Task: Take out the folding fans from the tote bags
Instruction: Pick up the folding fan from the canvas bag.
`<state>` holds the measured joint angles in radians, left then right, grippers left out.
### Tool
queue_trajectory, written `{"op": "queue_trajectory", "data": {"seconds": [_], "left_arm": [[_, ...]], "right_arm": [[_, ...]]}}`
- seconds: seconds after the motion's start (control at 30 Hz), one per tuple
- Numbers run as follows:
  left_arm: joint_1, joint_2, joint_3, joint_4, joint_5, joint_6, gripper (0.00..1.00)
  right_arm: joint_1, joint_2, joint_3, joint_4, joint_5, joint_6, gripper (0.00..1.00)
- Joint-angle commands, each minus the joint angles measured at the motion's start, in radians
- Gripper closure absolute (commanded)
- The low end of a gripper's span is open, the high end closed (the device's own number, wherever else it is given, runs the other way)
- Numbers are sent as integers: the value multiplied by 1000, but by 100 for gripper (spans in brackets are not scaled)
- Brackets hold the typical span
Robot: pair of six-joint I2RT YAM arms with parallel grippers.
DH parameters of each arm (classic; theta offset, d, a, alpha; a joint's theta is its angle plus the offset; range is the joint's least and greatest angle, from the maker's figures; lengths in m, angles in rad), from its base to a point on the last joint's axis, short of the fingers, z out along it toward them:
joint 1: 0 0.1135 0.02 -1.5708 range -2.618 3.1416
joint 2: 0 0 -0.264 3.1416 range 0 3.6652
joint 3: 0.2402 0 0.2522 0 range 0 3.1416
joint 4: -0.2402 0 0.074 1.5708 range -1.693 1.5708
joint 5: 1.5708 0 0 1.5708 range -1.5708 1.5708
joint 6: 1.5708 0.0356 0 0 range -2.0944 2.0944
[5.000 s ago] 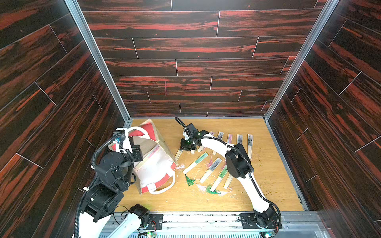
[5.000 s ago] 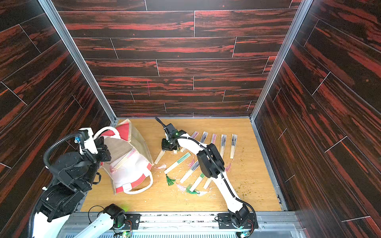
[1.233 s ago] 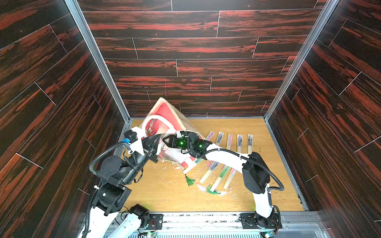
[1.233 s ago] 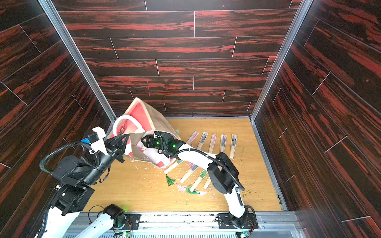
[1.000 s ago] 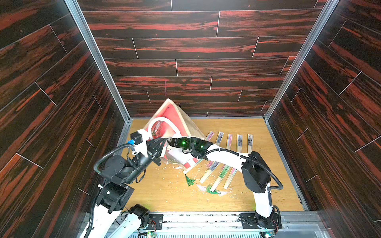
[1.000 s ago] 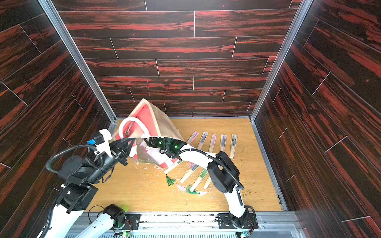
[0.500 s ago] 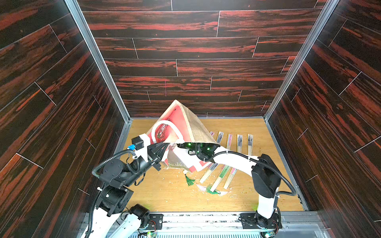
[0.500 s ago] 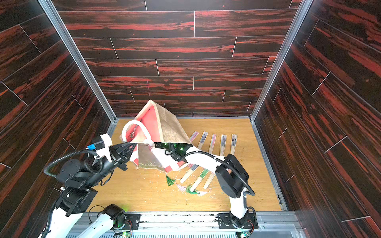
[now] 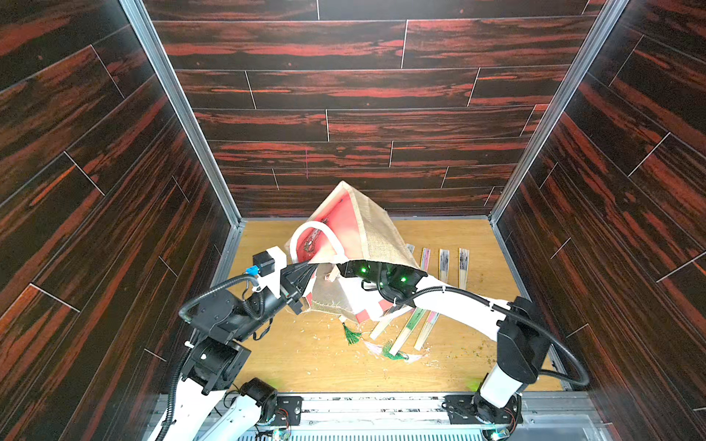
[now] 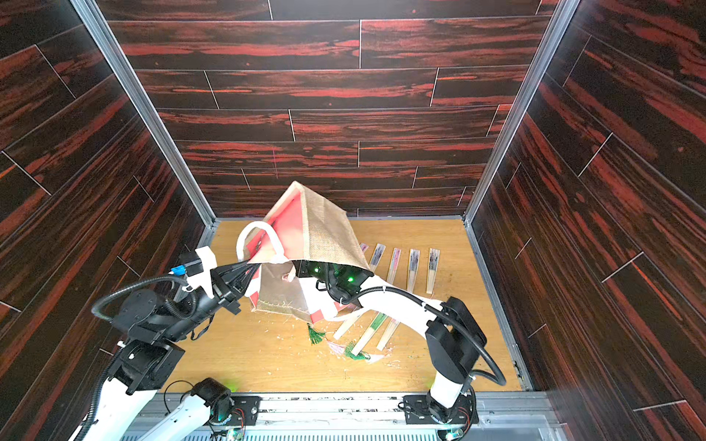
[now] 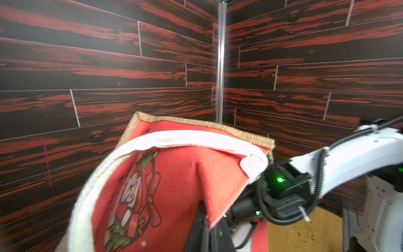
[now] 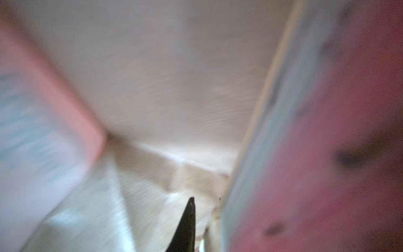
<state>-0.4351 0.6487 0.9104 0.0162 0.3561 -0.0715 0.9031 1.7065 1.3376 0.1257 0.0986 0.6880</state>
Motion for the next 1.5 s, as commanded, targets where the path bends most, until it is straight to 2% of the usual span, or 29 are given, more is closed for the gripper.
{"op": "queue_trajectory", "data": {"seconds": [0.0, 0.13, 0.4, 0.63, 0.93, 1.1, 1.47], "left_arm": [[6, 25, 69, 24, -161, 8, 100], [6, 87, 144, -25, -306, 0, 100], [6, 195, 266, -126, -506, -43, 100], [6, 243, 326, -186, -707, -61, 100], [26, 335, 479, -333, -879, -33, 100], [88, 442, 613, -461, -906, -63, 100], [108, 609, 782, -545, -898, -83, 100]], "right_arm": [[2, -59, 27, -2, -19, -48, 100], [19, -47, 65, -37, -48, -89, 100], [115, -24, 166, -132, -16, -268, 100], [123, -77, 151, -153, -61, -263, 100], [122, -176, 120, -184, -106, -252, 100], [121, -224, 114, -194, -149, -248, 100], [122, -283, 90, -153, -304, -238, 100]]}}
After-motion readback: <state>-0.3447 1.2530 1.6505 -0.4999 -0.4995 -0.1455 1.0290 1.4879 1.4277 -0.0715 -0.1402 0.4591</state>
